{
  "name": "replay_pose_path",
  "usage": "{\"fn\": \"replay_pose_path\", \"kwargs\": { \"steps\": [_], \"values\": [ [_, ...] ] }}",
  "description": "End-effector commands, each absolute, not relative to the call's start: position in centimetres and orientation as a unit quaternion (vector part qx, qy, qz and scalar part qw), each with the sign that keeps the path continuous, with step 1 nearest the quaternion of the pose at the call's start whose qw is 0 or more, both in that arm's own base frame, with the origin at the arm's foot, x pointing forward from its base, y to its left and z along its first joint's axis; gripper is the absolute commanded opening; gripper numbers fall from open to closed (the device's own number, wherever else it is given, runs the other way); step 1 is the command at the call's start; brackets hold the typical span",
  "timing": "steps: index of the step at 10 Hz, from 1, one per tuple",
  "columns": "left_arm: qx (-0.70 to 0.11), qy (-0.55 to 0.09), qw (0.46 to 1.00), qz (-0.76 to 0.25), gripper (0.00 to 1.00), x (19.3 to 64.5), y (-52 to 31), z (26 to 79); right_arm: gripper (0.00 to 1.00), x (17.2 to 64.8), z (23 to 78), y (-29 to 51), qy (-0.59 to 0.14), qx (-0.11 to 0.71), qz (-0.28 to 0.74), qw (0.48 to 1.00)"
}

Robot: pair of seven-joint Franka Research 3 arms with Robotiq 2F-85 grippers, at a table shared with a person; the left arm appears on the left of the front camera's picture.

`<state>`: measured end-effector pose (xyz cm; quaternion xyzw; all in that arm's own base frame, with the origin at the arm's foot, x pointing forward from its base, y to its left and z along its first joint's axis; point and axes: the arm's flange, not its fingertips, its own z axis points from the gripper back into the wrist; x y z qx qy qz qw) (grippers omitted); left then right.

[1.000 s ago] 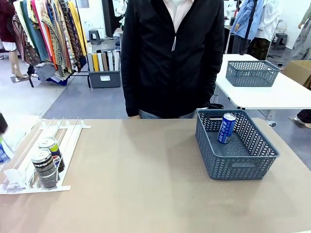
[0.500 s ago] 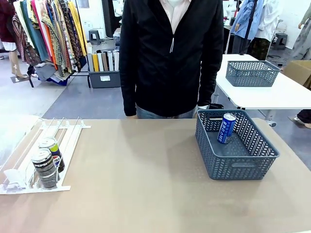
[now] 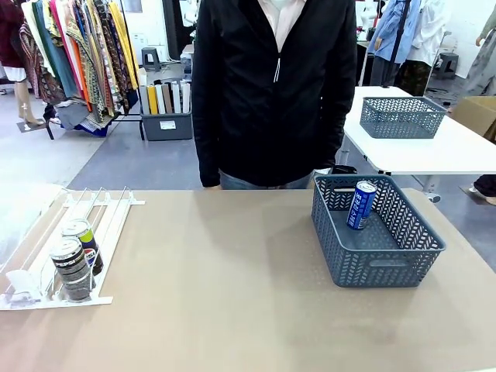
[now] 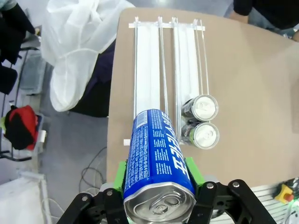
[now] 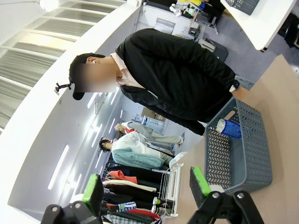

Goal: Retrieve and store the cans from the dispenser.
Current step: Pick up the last remaining can from one row of the Automatic Can Dispenser and place it in the middle of the table.

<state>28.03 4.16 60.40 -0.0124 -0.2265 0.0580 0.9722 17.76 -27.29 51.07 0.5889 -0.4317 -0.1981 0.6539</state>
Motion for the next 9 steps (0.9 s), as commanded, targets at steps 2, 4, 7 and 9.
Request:
{"fn": "replay_pose_path", "kwargs": {
  "steps": [2, 4, 7, 9],
  "values": [
    [-0.006, -0.26, 0.965, 0.026, 0.0, 33.2, -5.7, 62.9, 1.0, 18.1, 51.3, -27.3, -0.447, 0.591, -0.188, 0.645],
    [-0.001, -0.21, 0.971, -0.113, 0.0, 38.7, -18.3, 59.9, 1.0, 18.1, 51.3, -27.3, -0.447, 0.591, -0.188, 0.645],
    [-0.038, -0.087, 0.962, -0.256, 0.0, 40.6, -31.7, 49.0, 1.0, 18.1, 51.3, -27.3, -0.447, 0.591, -0.188, 0.645],
    [-0.042, -0.025, 0.953, -0.3, 0.0, 40.6, -36.0, 43.1, 1.0, 18.1, 51.3, -27.3, -0.447, 0.591, -0.188, 0.645]
  ]
}}
